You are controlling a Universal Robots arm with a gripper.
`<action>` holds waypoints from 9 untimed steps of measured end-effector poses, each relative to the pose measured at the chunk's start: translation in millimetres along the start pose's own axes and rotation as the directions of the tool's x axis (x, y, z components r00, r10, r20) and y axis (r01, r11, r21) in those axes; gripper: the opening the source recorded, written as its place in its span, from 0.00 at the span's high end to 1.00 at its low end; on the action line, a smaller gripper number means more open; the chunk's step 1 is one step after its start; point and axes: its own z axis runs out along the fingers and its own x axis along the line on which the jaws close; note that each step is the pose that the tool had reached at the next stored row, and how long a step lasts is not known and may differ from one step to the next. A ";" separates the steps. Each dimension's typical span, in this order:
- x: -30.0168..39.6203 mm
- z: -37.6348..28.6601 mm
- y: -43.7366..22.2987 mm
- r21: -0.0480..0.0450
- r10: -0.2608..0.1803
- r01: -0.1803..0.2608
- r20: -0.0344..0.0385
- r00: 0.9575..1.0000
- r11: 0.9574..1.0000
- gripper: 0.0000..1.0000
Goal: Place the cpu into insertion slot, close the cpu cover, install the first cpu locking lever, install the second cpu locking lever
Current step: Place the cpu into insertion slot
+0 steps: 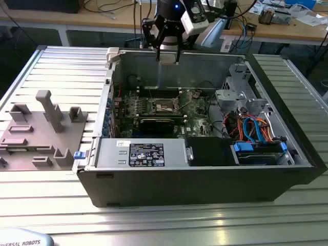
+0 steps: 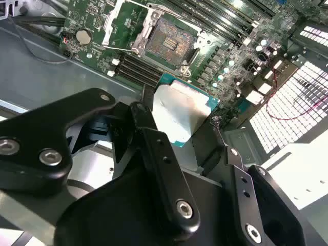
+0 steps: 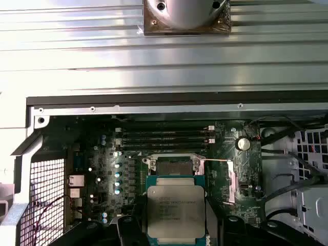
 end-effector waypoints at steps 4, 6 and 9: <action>0.0 3.1 -0.3 -0.001 0.000 0.000 0.000 1.000 1.000 0.46; 0.0 3.1 -0.3 -0.001 0.000 0.000 0.000 1.000 1.000 0.46; 0.0 3.1 -0.3 0.000 0.000 0.000 0.000 1.000 1.000 0.46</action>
